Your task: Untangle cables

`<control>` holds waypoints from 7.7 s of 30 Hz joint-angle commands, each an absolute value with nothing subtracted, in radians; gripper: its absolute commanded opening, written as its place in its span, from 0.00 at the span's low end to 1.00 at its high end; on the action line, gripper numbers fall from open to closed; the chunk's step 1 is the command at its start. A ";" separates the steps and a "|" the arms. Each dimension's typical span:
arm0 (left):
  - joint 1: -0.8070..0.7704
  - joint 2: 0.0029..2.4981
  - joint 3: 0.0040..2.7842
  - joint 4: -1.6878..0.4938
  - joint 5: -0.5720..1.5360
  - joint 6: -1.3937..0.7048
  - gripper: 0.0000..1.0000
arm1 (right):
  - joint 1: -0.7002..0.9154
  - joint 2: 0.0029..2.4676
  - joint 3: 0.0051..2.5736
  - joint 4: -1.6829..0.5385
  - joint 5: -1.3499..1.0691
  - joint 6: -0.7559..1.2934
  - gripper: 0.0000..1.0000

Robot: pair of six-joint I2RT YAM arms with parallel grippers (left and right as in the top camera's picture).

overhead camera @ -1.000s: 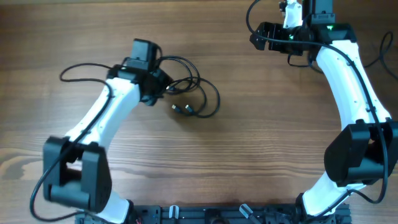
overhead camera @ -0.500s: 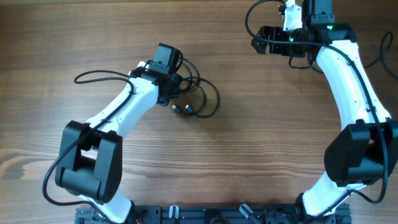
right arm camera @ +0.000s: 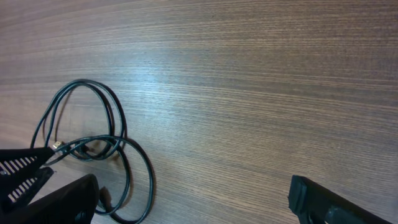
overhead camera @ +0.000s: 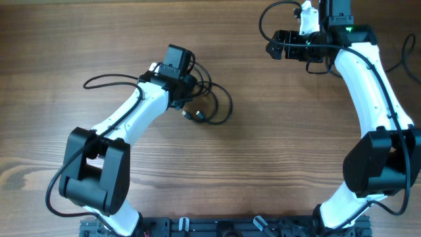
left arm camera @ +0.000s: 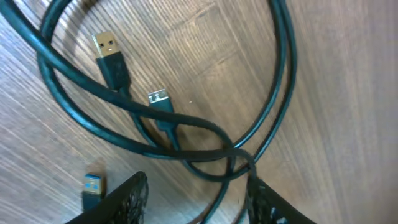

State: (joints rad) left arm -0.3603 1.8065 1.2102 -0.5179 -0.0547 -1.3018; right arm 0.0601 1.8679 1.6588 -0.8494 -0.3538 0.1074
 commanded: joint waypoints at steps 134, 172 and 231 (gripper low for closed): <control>0.059 1.371 1.211 -0.903 -0.046 -1.103 1.00 | 0.632 1.540 1.644 -0.255 0.197 -0.287 0.04; -0.103 1.393 1.193 -0.962 -0.034 -1.025 1.00 | 0.092 1.348 1.644 -0.595 0.257 0.052 0.04; -0.005 1.379 1.193 -0.893 0.110 -0.944 1.00 | 0.526 2.008 1.658 -0.812 -0.543 -0.122 1.00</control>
State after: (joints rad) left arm -0.0872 1.3838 1.1995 -0.9081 -0.0059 -1.0286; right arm 0.4908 1.9659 1.6585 -0.8276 -0.4942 -0.1200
